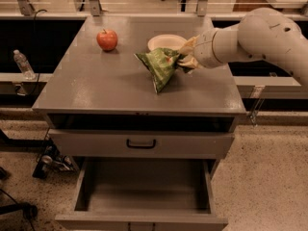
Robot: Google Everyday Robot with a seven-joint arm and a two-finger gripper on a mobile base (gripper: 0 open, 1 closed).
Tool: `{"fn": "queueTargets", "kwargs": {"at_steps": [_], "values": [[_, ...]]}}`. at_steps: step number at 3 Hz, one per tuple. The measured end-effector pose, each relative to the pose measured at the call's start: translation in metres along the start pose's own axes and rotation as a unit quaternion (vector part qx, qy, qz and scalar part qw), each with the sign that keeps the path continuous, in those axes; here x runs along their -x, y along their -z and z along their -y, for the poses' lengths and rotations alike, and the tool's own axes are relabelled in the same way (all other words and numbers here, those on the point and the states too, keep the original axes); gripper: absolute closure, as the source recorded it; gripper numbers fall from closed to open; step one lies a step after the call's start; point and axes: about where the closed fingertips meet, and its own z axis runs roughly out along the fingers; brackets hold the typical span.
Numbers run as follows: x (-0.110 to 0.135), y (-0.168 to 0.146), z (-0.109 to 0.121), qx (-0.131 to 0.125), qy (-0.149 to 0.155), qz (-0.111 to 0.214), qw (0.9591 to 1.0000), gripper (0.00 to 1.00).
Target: Pick green jalapeno chip bag from middle drawer and place on counter
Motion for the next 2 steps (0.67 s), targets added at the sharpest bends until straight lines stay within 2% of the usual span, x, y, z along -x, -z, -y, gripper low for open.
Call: {"fn": "queueTargets", "kwargs": {"at_steps": [1,2], "values": [[0.0016,-0.0018,-0.0011,0.002,0.001,0.001,1.0000,0.52],[0.0026,-0.0030,-0.0018,0.003,0.001,0.002,1.0000,0.28]]}}
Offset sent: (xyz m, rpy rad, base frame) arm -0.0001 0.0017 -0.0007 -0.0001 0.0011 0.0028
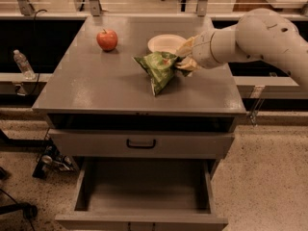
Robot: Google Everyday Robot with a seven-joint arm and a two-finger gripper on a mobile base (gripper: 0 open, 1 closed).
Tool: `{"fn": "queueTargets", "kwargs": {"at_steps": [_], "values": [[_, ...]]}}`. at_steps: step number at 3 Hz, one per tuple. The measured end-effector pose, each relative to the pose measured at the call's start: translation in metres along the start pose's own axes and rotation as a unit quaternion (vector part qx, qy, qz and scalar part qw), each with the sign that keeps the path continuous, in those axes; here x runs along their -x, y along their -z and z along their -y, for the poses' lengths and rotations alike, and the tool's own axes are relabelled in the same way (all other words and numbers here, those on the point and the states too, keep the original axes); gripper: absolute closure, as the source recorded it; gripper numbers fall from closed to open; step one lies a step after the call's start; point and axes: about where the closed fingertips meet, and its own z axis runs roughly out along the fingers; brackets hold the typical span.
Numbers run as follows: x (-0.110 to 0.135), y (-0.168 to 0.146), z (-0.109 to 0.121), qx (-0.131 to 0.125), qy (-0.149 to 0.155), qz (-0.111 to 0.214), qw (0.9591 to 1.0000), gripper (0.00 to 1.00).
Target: Pick green jalapeno chip bag from middle drawer and place on counter
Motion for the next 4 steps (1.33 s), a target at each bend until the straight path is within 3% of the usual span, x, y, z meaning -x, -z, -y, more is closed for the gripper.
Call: {"fn": "queueTargets", "kwargs": {"at_steps": [1,3,4], "values": [[0.001,-0.001,-0.001,0.001,0.001,0.001,1.0000,0.04],[-0.010,0.014,0.017,-0.008,-0.018,0.011,0.9997,0.00],[-0.033,0.038,0.041,-0.039,-0.047,0.012,0.9980,0.00]]}}
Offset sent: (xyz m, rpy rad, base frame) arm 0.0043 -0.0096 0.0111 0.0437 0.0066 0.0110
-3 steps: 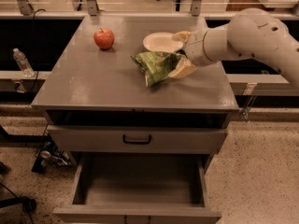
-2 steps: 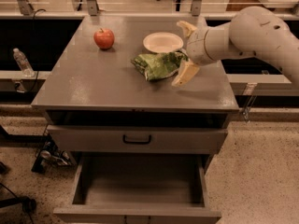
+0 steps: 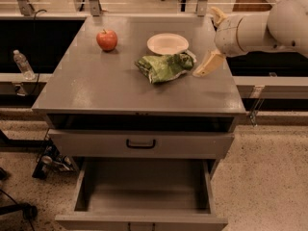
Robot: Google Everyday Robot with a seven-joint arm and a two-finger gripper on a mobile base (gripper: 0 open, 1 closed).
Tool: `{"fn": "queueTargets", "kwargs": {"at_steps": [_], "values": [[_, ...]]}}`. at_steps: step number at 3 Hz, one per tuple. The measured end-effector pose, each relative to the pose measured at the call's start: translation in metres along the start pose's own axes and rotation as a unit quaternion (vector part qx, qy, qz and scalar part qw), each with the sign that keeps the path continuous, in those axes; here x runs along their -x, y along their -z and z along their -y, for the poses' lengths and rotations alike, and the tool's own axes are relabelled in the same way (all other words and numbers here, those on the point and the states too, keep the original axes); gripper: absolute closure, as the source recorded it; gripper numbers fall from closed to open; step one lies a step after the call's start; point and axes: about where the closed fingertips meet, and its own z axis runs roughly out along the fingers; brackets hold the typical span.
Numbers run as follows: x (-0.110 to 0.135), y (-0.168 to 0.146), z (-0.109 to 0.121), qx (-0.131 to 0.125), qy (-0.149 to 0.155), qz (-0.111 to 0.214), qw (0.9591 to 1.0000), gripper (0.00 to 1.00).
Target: Pick green jalapeno chip bag from middle drawer and place on counter
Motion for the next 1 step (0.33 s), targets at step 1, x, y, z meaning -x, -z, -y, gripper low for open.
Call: {"fn": "queueTargets", "kwargs": {"at_steps": [1], "values": [[-0.0273,0.0223,0.0292,-0.033,-0.028,-0.010,0.9990,0.00]]}}
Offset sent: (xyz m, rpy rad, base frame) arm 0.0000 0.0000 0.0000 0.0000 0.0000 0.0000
